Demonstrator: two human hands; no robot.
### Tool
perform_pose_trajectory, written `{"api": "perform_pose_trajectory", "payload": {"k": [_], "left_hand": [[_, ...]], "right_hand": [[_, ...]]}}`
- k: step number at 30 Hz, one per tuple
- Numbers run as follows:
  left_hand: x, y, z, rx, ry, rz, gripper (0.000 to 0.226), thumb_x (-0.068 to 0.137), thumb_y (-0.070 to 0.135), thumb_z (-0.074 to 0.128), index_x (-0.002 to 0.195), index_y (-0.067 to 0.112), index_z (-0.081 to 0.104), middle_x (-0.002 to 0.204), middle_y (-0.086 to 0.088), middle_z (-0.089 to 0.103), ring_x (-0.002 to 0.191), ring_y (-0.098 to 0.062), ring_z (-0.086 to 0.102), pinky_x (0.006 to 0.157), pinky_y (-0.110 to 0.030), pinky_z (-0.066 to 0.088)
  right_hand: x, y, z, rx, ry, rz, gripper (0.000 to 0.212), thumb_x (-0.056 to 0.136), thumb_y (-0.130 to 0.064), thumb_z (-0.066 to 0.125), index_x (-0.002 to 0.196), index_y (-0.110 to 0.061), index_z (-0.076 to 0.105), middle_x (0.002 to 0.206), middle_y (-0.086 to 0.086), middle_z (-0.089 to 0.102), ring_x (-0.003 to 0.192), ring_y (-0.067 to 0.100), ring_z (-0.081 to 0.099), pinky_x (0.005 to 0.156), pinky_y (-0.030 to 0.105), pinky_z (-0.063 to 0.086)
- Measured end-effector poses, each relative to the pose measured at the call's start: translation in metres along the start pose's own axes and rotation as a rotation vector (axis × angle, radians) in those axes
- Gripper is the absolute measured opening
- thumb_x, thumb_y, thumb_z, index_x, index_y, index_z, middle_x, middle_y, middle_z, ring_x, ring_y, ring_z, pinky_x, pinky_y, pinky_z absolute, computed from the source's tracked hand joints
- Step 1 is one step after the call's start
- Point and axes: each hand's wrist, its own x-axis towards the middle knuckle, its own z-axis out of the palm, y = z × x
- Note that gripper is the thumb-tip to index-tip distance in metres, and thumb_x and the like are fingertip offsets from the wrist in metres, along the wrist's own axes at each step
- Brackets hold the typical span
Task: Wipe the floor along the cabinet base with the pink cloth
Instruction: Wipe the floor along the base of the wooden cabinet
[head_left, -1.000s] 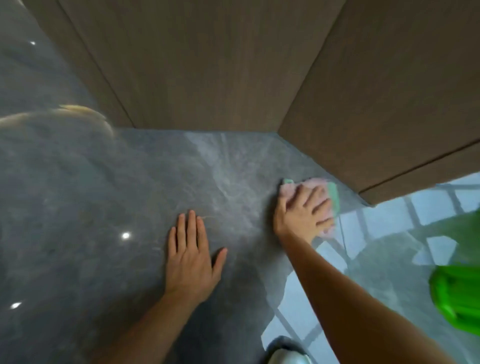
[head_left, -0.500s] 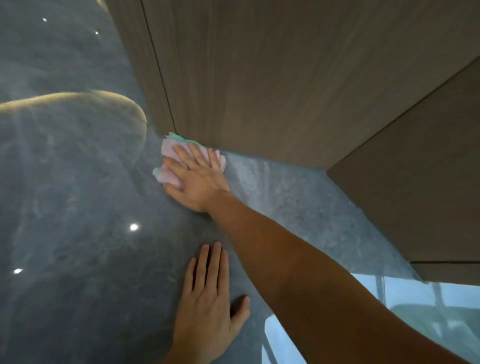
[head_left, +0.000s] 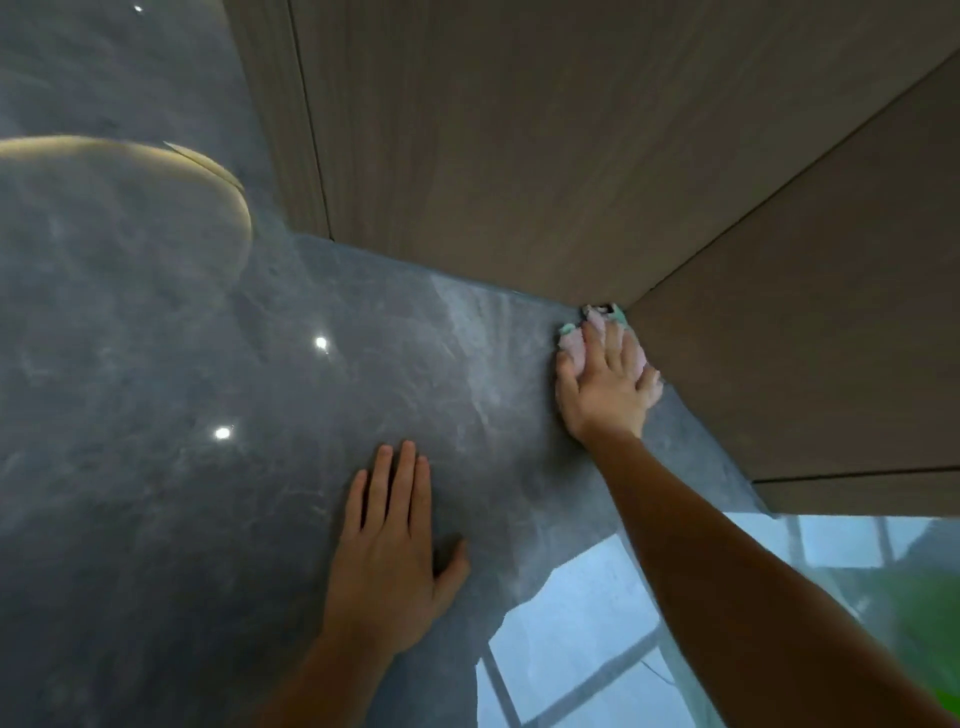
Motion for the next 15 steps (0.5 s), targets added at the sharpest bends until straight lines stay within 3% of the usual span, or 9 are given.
{"api": "perform_pose_trajectory", "payload": {"k": [2, 4, 8, 11, 12, 15], "left_hand": [[0.000, 0.002, 0.000, 0.015, -0.005, -0.003, 0.090, 0.087, 0.063, 0.038, 0.151, 0.000, 0.031, 0.162, -0.020, 0.026, 0.151, -0.037, 0.022, 0.121, -0.053, 0.021], [-0.001, 0.003, 0.000, 0.026, -0.012, -0.008, 0.090, 0.089, 0.064, 0.032, 0.150, -0.001, 0.032, 0.160, -0.021, 0.030, 0.150, -0.039, 0.025, 0.121, -0.053, 0.022], [0.000, 0.001, 0.003, 0.055, 0.015, -0.002, 0.090, 0.089, 0.065, 0.029, 0.150, 0.000, 0.031, 0.159, -0.021, 0.032, 0.148, -0.039, 0.027, 0.122, -0.051, 0.021], [0.001, -0.001, -0.001, 0.096, 0.016, -0.001, 0.091, 0.088, 0.066, 0.033, 0.151, 0.000, 0.028, 0.160, -0.021, 0.029, 0.150, -0.038, 0.024, 0.122, -0.052, 0.020], [0.000, 0.000, -0.002, 0.110, 0.013, 0.007, 0.092, 0.088, 0.065, 0.035, 0.152, 0.000, 0.026, 0.161, -0.021, 0.028, 0.151, -0.038, 0.023, 0.122, -0.052, 0.019], [-0.002, -0.001, 0.001, 0.128, 0.042, 0.029, 0.093, 0.088, 0.064, 0.036, 0.153, 0.000, 0.022, 0.162, -0.021, 0.025, 0.152, -0.038, 0.019, 0.123, -0.053, 0.017]], "right_hand": [[-0.002, -0.045, 0.004, 0.094, 0.015, 0.249, 0.063, 0.096, -0.049, 0.028, 0.155, -0.031, 0.016, 0.167, 0.001, 0.006, 0.153, 0.027, 0.000, 0.117, 0.062, 0.000], [-0.007, -0.089, 0.010, 0.167, -0.021, 0.289, 0.064, 0.095, -0.047, 0.030, 0.156, -0.029, 0.017, 0.168, 0.002, 0.003, 0.153, 0.031, -0.002, 0.116, 0.066, -0.003], [-0.029, -0.120, 0.016, 0.057, -0.065, -0.257, 0.061, 0.097, -0.050, 0.030, 0.154, -0.031, 0.022, 0.167, 0.000, 0.007, 0.153, 0.032, 0.000, 0.116, 0.066, -0.003], [-0.030, -0.080, 0.008, -0.092, -0.147, -0.595, 0.060, 0.098, -0.057, 0.027, 0.154, -0.038, 0.019, 0.167, -0.001, 0.006, 0.153, 0.032, 0.000, 0.117, 0.064, 0.004], [-0.026, -0.053, 0.005, -0.141, -0.156, -0.599, 0.061, 0.097, -0.059, 0.026, 0.153, -0.040, 0.016, 0.168, -0.001, 0.005, 0.153, 0.033, 0.000, 0.118, 0.063, 0.004], [-0.014, 0.043, -0.013, -0.152, -0.146, -0.280, 0.066, 0.096, -0.061, 0.018, 0.155, -0.037, 0.004, 0.168, 0.001, -0.002, 0.153, 0.032, -0.002, 0.121, 0.058, 0.006]]}}
